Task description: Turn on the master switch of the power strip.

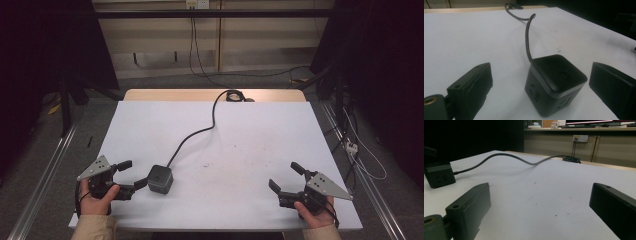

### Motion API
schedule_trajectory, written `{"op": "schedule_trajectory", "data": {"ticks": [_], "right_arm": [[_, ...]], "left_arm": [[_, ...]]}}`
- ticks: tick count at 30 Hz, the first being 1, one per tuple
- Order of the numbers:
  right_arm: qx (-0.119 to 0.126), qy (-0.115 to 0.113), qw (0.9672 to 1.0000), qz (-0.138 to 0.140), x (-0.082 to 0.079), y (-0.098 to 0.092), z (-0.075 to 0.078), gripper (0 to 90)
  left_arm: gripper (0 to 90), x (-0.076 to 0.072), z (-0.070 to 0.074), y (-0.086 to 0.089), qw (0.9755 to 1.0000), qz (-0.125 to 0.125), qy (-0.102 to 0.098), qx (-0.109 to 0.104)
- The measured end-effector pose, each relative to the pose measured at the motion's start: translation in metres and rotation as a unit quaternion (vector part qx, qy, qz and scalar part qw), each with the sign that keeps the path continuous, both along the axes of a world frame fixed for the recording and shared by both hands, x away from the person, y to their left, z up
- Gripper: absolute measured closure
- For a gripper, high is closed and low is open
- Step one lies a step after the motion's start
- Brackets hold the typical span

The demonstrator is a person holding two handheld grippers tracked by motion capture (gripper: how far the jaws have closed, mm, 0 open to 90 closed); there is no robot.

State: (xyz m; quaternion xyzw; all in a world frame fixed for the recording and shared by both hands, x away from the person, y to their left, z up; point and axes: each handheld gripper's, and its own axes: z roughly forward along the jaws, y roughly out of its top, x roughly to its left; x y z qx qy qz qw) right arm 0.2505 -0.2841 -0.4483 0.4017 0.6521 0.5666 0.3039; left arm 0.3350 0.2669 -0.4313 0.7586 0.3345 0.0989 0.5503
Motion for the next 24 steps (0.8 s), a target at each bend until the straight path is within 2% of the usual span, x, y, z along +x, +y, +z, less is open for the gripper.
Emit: {"op": "schedule_trajectory", "data": {"ticks": [24], "right_arm": [[-0.001, 0.001, 1.0000, -0.001, 0.0000, -0.0001, 0.0000, 3.0]], "left_arm": [[4.6, 0.0001, -0.0062, 0.0091, 0.9999, 0.011, 0.005, 0.000]]}}
